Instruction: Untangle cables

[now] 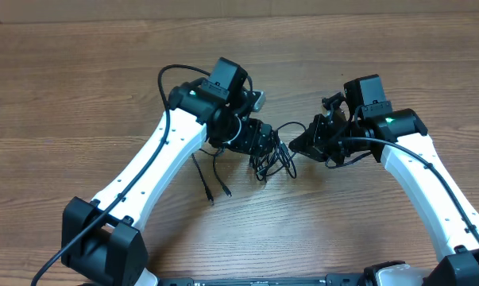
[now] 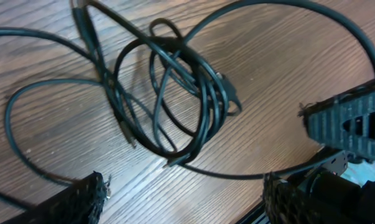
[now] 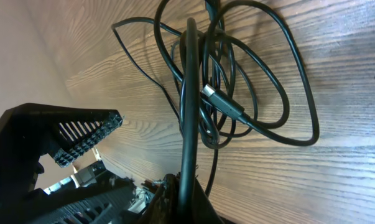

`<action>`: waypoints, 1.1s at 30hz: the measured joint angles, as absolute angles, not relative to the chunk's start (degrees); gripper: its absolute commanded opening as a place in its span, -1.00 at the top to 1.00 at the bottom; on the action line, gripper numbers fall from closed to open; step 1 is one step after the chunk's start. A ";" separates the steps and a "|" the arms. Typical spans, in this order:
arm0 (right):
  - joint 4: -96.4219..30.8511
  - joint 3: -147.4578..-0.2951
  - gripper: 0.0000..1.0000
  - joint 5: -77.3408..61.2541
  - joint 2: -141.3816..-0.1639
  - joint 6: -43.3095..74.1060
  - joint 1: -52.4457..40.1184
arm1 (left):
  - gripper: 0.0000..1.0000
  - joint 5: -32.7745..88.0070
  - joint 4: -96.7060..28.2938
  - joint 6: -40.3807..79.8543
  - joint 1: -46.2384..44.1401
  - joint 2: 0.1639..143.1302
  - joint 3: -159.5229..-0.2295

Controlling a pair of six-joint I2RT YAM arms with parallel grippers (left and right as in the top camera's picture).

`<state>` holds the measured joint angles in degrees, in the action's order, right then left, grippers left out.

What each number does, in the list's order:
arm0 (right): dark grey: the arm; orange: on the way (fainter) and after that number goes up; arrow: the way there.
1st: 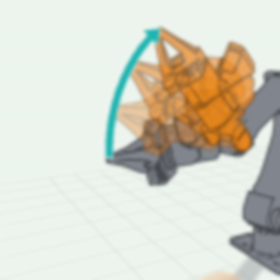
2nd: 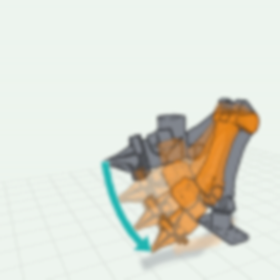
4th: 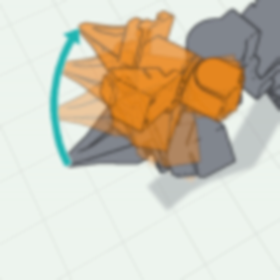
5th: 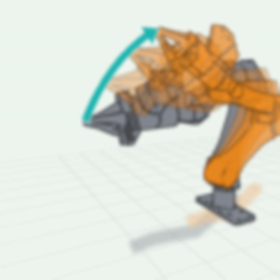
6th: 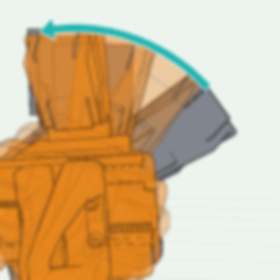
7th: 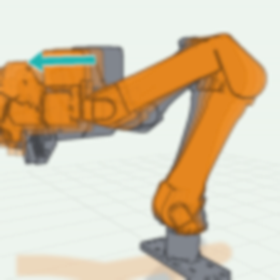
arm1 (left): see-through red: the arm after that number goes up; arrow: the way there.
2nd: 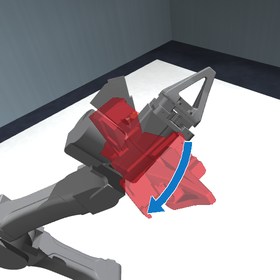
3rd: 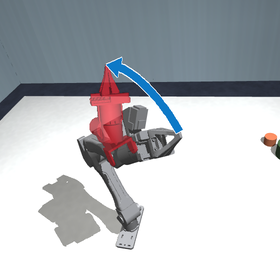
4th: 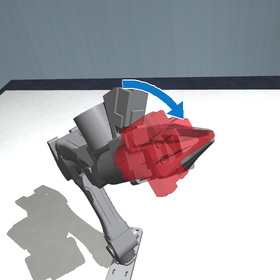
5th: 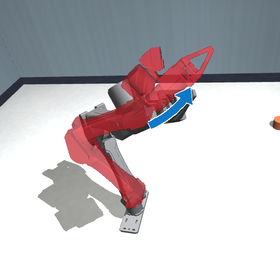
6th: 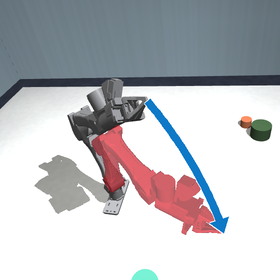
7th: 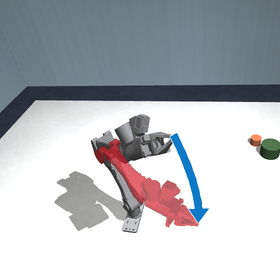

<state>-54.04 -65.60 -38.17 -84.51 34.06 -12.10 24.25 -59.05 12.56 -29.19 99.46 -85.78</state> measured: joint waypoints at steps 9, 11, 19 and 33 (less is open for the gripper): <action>-52.21 -65.60 0.93 -38.22 -84.51 34.30 -12.10 | -0.09 24.32 -56.90 12.78 -32.03 105.75 -85.78; -52.58 -65.60 0.93 -38.17 -84.51 34.13 -12.10 | -0.06 24.32 -55.70 13.08 -32.29 107.66 -85.76; -56.14 -65.60 0.93 -38.13 -84.51 31.22 -12.10 | 0.92 24.95 -54.22 13.23 -32.29 109.86 -85.73; -59.11 -65.60 0.93 -16.21 -84.51 31.88 -12.10 | 0.92 27.20 -73.63 14.76 -29.85 109.65 -102.30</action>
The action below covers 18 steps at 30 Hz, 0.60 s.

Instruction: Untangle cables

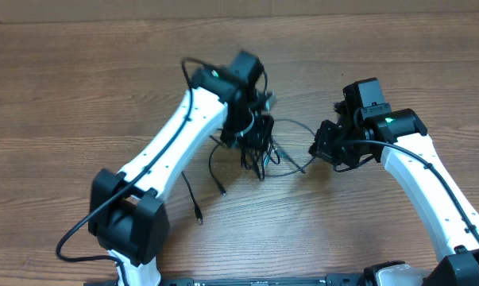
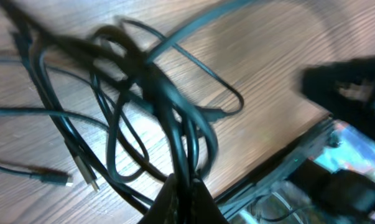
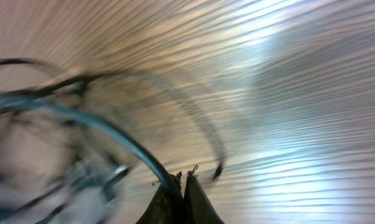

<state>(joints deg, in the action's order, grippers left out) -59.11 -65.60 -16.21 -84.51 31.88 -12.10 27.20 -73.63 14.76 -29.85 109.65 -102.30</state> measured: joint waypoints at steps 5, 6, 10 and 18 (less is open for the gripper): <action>-60.10 -65.60 0.93 -6.46 -84.51 34.98 -12.14 | 0.91 23.83 -81.28 14.90 -28.88 105.62 -114.67; -60.07 -65.60 0.93 -4.71 -84.51 35.51 -12.14 | 0.92 22.13 -82.65 15.22 -28.69 104.25 -116.95; -60.01 -65.60 0.93 0.99 -84.51 37.28 -12.14 | 0.92 13.96 -86.17 18.35 -26.35 98.10 -123.11; -59.61 -65.60 0.93 5.85 -84.51 38.57 -9.13 | 0.92 -1.32 -91.83 26.28 -16.19 88.62 -125.25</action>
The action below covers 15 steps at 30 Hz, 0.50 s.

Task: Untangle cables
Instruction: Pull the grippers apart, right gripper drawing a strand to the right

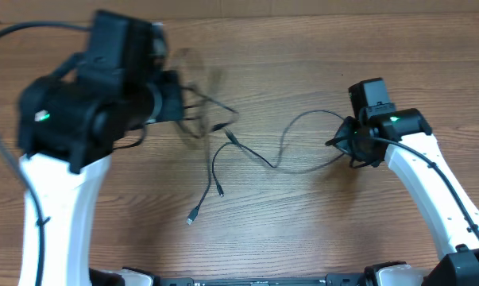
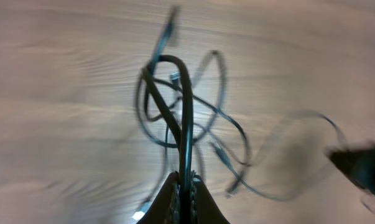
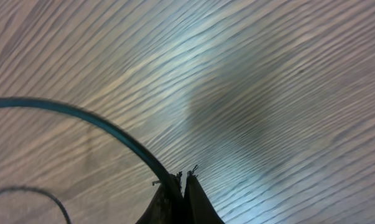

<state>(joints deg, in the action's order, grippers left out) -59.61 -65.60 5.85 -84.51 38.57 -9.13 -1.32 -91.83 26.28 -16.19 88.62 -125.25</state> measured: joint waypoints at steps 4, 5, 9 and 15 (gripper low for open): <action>-58.72 -65.60 0.93 3.70 -84.51 38.59 -6.26 | 0.91 -1.28 -93.27 26.96 -12.32 88.58 -125.23; -58.08 -65.58 0.93 2.37 -84.51 38.35 -5.80 | 0.92 -0.23 -93.17 26.65 -12.23 88.73 -125.23; -55.00 -65.60 0.93 -4.36 -84.51 36.40 -5.50 | 0.92 5.80 -92.38 24.18 -12.80 89.41 -125.23; -53.25 -65.89 0.93 -11.64 -84.51 34.22 -5.52 | 0.92 11.77 -92.36 22.55 -15.73 92.09 -125.23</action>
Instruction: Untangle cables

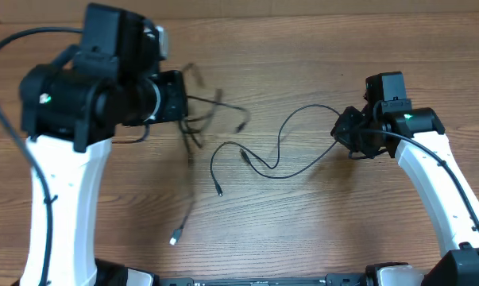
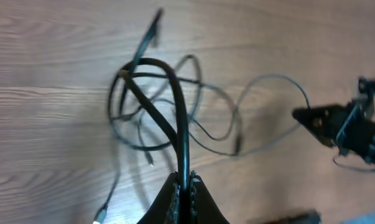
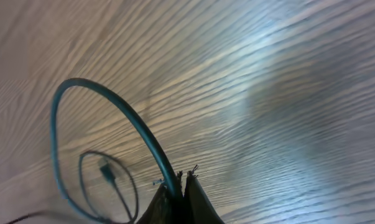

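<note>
My left gripper [image 2: 185, 180] is shut on a thick black cable and holds a dangling bundle of loops [image 2: 150, 106] high above the table, at upper left in the overhead view [image 1: 193, 107]. One end of that bundle hangs down to a plug [image 1: 175, 238] near the front. My right gripper [image 3: 181, 180] is shut on a thin dark cable [image 3: 106, 118], whose length [image 1: 279, 155] curls across the table's middle to a plug [image 1: 218, 191].
The wooden table [image 1: 303, 230] carries only the cables. My left arm [image 1: 60, 199] rises along the left side, and my right arm [image 1: 438, 191] runs along the right side.
My right gripper has moved a little to the right with the thin cable, which now lies longer across the table. The bundle under my left gripper hangs looser, its plug end farther forward.
Both grippers stood close at a tangled heap mid-table, the left open, the right shut on a cable. Then the left was shut on the heap. Then it was lifted far to the left, the right arm rightward, and the thin cable now lies drawn out of the bundle.
</note>
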`<action>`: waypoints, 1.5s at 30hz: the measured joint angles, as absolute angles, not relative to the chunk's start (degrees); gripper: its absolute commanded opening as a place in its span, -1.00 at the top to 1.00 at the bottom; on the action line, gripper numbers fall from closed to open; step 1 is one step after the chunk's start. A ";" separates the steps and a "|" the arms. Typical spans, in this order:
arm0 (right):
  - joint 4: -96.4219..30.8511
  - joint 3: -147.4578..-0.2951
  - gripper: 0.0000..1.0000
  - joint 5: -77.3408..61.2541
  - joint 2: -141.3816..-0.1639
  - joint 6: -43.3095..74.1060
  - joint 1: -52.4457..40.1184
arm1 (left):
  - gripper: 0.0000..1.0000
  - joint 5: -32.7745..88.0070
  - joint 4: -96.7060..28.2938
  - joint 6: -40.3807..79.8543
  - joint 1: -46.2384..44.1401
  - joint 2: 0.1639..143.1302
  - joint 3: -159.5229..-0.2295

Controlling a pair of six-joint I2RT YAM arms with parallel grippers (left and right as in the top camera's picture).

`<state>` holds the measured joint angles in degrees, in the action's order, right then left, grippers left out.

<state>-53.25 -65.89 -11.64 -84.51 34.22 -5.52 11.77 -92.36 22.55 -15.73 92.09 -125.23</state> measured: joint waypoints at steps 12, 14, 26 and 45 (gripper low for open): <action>-64.53 -94.32 0.93 -13.30 -83.94 28.25 -1.06 | 0.91 21.78 -89.45 17.78 -16.71 100.33 -125.19; -65.87 -100.03 0.93 -13.28 -83.72 27.77 0.56 | 0.91 24.38 -88.47 16.56 -17.26 101.38 -125.19; -70.70 -117.08 0.93 -13.19 -81.91 26.94 6.17 | -0.64 29.85 -87.37 14.35 -20.64 109.21 -125.19; -74.76 -117.08 0.93 -13.17 -81.97 26.92 6.20 | -0.99 18.52 -95.02 19.81 -20.80 110.17 -125.19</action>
